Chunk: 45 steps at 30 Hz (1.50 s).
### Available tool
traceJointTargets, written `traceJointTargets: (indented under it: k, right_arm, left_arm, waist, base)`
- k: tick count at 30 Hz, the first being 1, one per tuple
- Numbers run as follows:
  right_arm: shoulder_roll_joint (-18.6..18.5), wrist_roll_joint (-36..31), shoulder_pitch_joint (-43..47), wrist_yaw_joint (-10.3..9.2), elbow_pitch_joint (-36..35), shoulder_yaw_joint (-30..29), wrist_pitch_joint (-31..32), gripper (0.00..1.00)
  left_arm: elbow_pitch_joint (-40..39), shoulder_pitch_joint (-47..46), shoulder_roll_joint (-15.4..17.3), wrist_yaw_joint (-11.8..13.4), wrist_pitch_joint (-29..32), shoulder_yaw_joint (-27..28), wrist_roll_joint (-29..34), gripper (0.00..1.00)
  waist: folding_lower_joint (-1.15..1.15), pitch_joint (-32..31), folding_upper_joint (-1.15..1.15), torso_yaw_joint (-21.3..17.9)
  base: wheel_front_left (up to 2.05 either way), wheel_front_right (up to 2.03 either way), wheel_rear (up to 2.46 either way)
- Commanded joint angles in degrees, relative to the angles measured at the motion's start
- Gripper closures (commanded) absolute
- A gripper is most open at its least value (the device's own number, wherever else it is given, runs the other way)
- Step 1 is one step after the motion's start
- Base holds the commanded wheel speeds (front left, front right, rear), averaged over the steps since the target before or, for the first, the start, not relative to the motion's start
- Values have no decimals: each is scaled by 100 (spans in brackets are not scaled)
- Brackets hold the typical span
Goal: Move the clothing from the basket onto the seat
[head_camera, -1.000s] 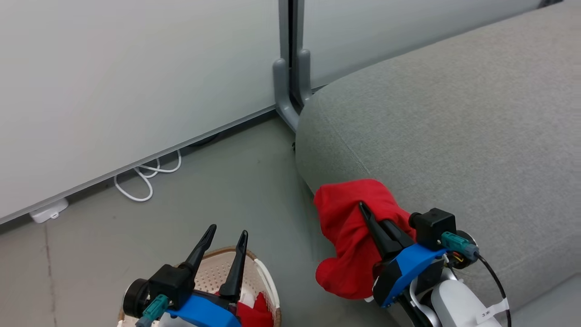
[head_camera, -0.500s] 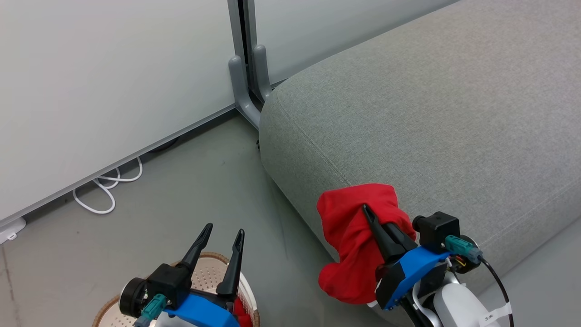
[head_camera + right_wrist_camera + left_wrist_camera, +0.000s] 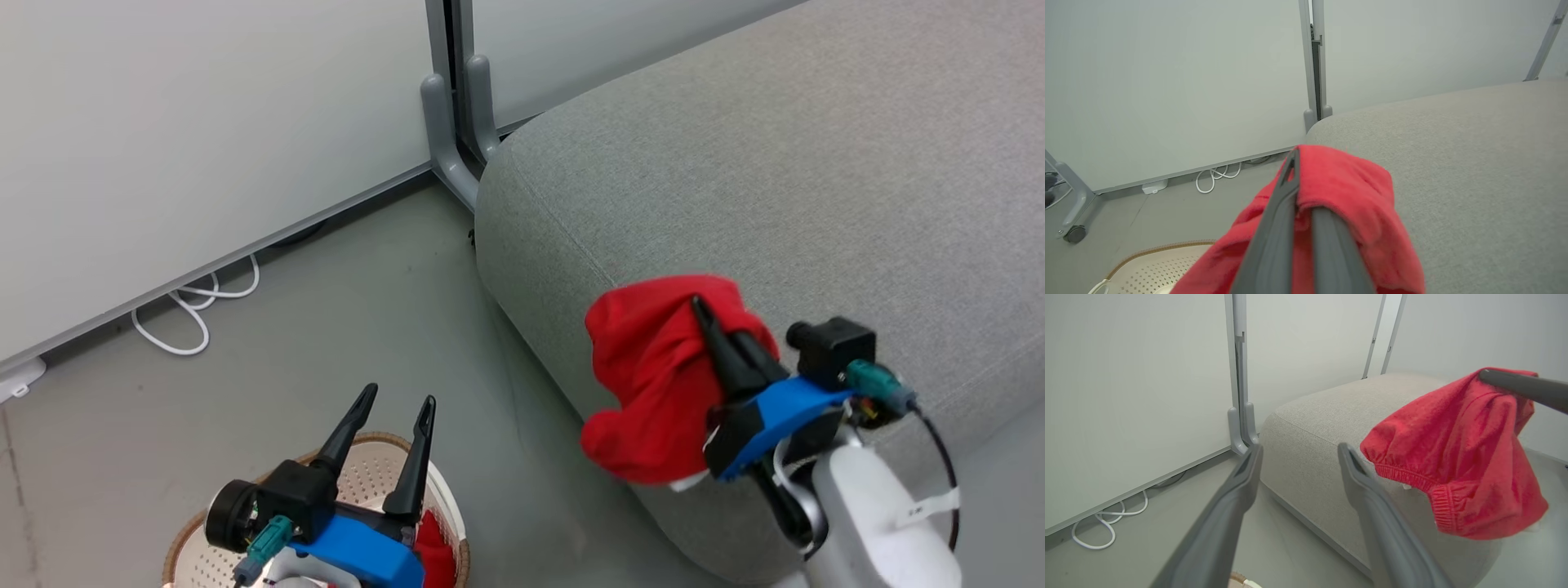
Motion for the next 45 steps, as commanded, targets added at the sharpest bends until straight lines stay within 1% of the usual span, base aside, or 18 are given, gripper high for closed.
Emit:
traceJointTargets:
  k: [1, 8, 11, 14, 18, 24, 28, 29, 32, 36, 39, 41, 45]
  right_arm:
    - [-14, -84, -255, 2, -8, -159, 10, 100]
    - [-25, -200, -1423, 3, 97, -1272, 188, 100]
    - [-236, -266, -1919, 2, 372, -1703, 340, 100]
    - [-549, -366, -2383, 2, 671, -2255, 415, 100]
    - [-973, -546, -2874, 2, 962, -2968, 418, 100]
    - [-1547, -608, -3365, 3, 919, -4032, 320, 100]
    - [-1791, -628, -3526, 3, 855, -4598, 289, 100]
    - [-1806, -628, -3533, 3, 885, -4709, 276, 100]
    - [-1796, -644, -3541, 3, 1043, -4912, 203, 100]
    - [-1667, -746, -3477, 2, 1386, -5071, -19, 100]
    - [-1634, -936, -3373, 2, 1722, -5127, -218, 100]
    - [-1617, -1120, -3294, 2, 1986, -5032, -271, 100]
    - [-1620, -1290, -3301, 2, 2386, -4963, -449, 100]
  left_arm:
    - [-67, -134, 36, -6, -29, 25, 47, 0]
    - [-179, -307, 187, -6, -29, -19, 120, 0]
    - [-181, -404, 245, -6, -29, -88, 114, 0]
    - [-189, -547, 288, -6, -29, -171, 84, 0]
    - [-226, -788, 346, -6, -29, -339, 111, 0]
    - [-389, -1247, 473, -6, -30, -480, 160, 0]
    - [-589, -1478, 597, -6, -29, -491, 217, 0]
    - [-642, -1521, 632, -6, -30, -489, 245, 0]
    - [-786, -1624, 717, -6, -30, -440, 300, 0]
    - [-887, -1782, 738, -6, -30, -496, 376, 0]
    - [-908, -1867, 746, -6, -30, -592, 393, 0]
    - [-926, -1936, 721, -6, -30, -609, 383, 0]
    - [-909, -1982, 676, -6, -30, -641, 348, 0]
  waist:
    - [0, 106, 0, 65]
    - [0, 477, 0, 258]
    - [0, 630, 0, 409]
    - [0, 814, 0, 619]
    - [0, 1207, 0, 932]
    - [0, 1889, 0, 1462]
    - [0, 2401, 0, 1632]
    - [0, 2510, 0, 1656]
    - [0, 2850, 0, 1685]
    - [0, 3173, 0, 1687]
    - [0, 3285, 0, 1709]
    - [0, 3331, 0, 1739]
    - [0, 3316, 0, 1781]
  base:
    - [0, 0, 0]
    - [0, 0, 0]
    - [0, 0, 0]
    - [0, 0, 0]
    - [0, 0, 0]
    - [0, 0, 0]
    - [0, 0, 0]
    - [0, 0, 0]
    - [0, 0, 0]
    - [0, 0, 0]
    - [0, 0, 0]
    - [0, 0, 0]
    - [0, 0, 0]
